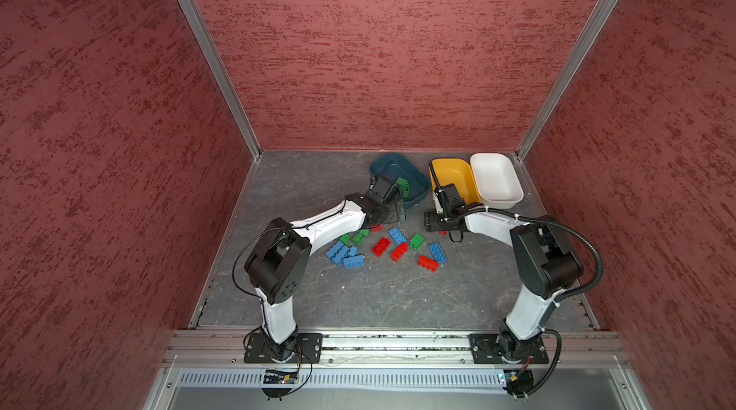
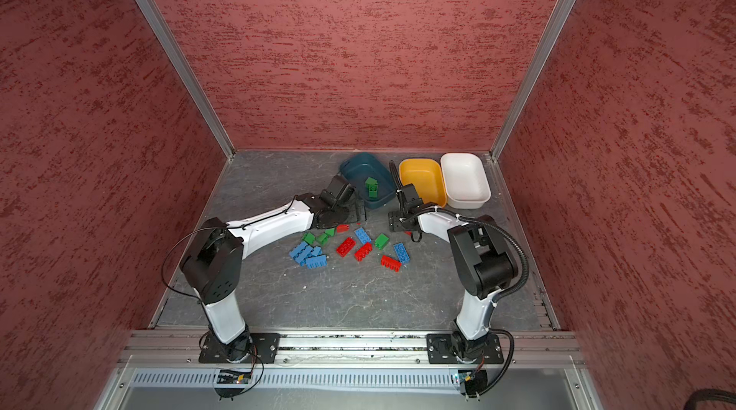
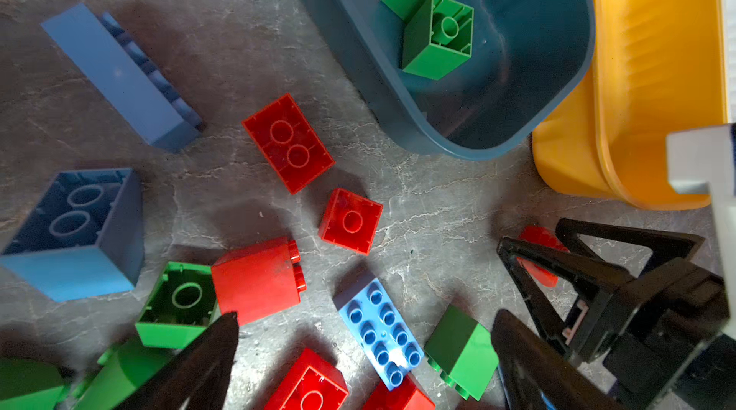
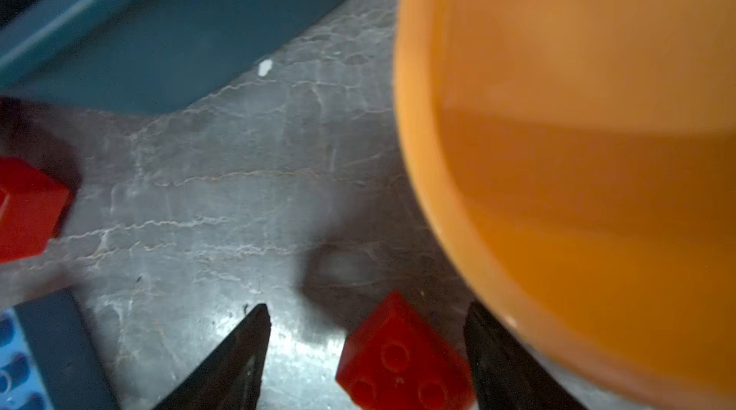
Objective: Sort the legos into containers by color
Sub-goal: 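Grasp a red brick with the right gripper while the left gripper moves toward the pile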
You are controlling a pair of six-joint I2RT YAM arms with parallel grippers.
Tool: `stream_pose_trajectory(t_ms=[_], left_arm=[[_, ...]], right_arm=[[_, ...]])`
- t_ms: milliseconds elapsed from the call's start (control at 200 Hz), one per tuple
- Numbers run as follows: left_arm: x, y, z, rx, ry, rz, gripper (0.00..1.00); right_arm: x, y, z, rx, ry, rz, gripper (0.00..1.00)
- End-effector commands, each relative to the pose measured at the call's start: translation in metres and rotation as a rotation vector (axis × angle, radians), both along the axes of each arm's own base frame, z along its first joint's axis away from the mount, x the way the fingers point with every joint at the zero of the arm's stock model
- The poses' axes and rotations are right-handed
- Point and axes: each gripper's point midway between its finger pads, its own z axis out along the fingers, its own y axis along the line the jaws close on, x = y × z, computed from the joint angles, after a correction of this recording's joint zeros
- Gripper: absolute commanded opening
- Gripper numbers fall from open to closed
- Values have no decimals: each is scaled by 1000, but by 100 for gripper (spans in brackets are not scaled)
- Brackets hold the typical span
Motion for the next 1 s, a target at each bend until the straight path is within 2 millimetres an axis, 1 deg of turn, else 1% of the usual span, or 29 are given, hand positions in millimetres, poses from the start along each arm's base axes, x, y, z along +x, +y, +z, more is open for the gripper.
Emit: stream_pose_trajectory(t_ms=[0, 110, 165, 240, 396, 501, 601, 681, 796, 912, 992], left_arm=[[3, 1, -1, 15, 3, 10, 99], [3, 1, -2, 17, 3, 6, 99], [3, 0, -1, 16, 2, 1, 99], [2, -2, 1, 15, -1, -8, 99], [-2, -4, 0, 20, -3, -33, 99], [-5, -7, 2, 24, -10, -52, 99], [-9, -12, 3, 33, -28, -97, 99], [-15, -17, 3, 53, -30, -137, 99], [-24, -19, -1, 64, -13, -178, 99], [-33, -22, -4, 73, -3, -214, 99], [-40, -26, -7, 85, 10, -256, 99]], right_arm=[[-18, 11, -1, -11, 50, 89, 72], [-25, 2, -8, -66, 66, 64, 66], [-25, -4, -10, -93, 69, 41, 58], [-23, -10, -11, -129, 63, 12, 52], [-16, -14, -7, -153, 32, -1, 40], [-16, -13, 0, -157, -3, 25, 35], [-16, -7, 14, -116, -58, 75, 31], [-13, -2, 33, -75, -125, 89, 29], [-5, 0, 60, -17, -215, 74, 27], [9, -5, 87, 45, -296, 35, 26], [21, -15, 97, 88, -324, -13, 26]])
